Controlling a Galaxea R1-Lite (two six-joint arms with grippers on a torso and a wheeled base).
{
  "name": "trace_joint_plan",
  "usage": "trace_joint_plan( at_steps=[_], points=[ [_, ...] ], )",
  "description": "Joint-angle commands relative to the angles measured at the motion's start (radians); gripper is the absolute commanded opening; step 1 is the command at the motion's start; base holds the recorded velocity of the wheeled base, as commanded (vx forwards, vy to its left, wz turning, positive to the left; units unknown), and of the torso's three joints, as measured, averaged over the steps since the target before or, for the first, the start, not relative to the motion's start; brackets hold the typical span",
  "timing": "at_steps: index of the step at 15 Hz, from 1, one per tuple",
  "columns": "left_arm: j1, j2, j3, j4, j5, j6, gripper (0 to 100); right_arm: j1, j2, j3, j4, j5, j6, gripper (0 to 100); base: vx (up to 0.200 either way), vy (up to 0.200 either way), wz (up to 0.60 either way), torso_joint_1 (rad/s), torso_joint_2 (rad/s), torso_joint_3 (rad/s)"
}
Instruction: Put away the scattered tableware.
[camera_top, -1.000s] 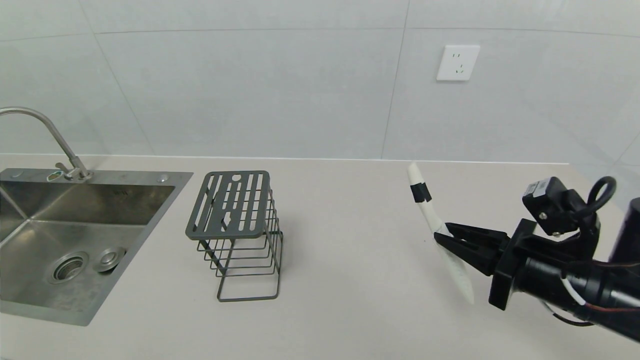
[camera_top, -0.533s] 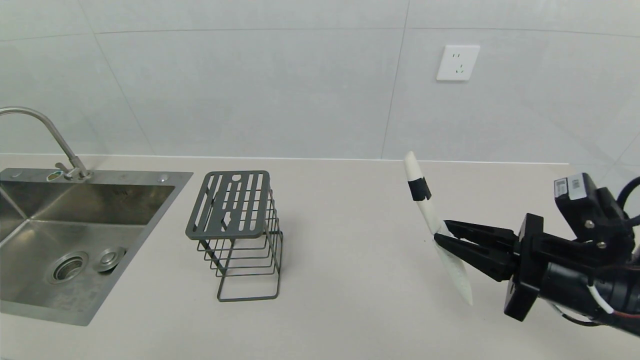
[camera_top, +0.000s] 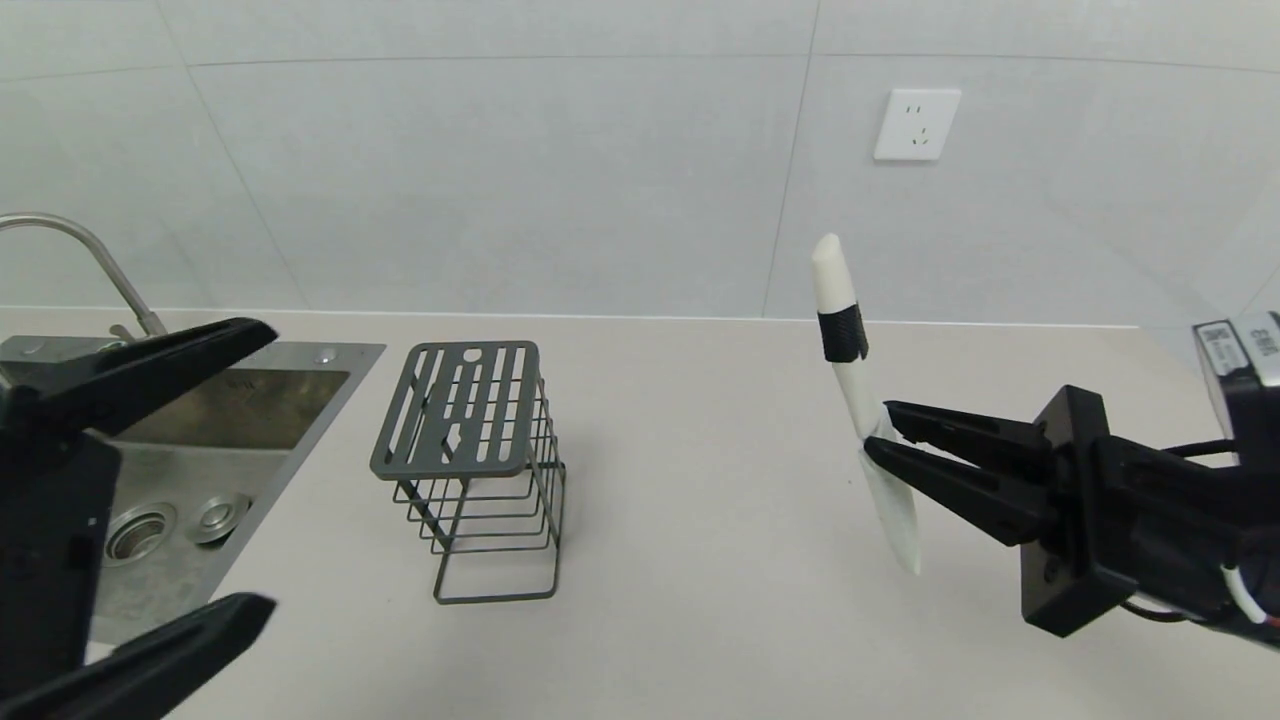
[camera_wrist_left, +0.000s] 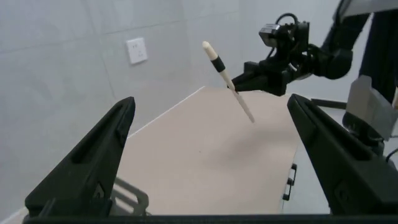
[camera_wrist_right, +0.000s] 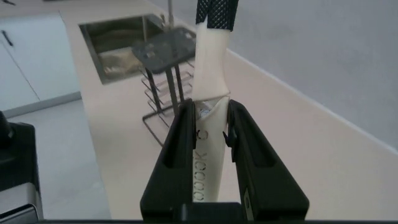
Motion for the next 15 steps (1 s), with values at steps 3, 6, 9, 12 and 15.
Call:
trace_joint_plan(
  at_steps=[3,6,9,12,15],
  points=[
    [-0.067,0.396,-0.01,-0.27,-0.065,0.066,100,0.016,0.019,0.011,-0.027,0.023,-0.02,0,0.0,0.0,0.0,0.0,0.0,0.0],
    [-0.084,0.479,-0.096,-0.27,-0.065,0.07,100,0.018,0.019,0.013,-0.03,0.043,-0.027,0,0.0,0.0,0.0,0.0,0.0,0.0],
    [-0.139,0.516,-0.13,-0.27,-0.065,0.069,100,0.018,0.017,0.016,-0.03,0.043,-0.035,0,0.0,0.0,0.0,0.0,0.0,0.0],
    [-0.142,0.548,-0.187,-0.27,-0.065,0.067,100,0.018,0.012,0.02,-0.031,0.043,-0.035,0,0.0,0.0,0.0,0.0,0.0,0.0],
    [-0.166,0.592,-0.26,-0.27,-0.065,0.058,100,0.018,0.011,0.028,-0.033,0.043,-0.035,0,0.0,0.0,0.0,0.0,0.0,0.0]
  ],
)
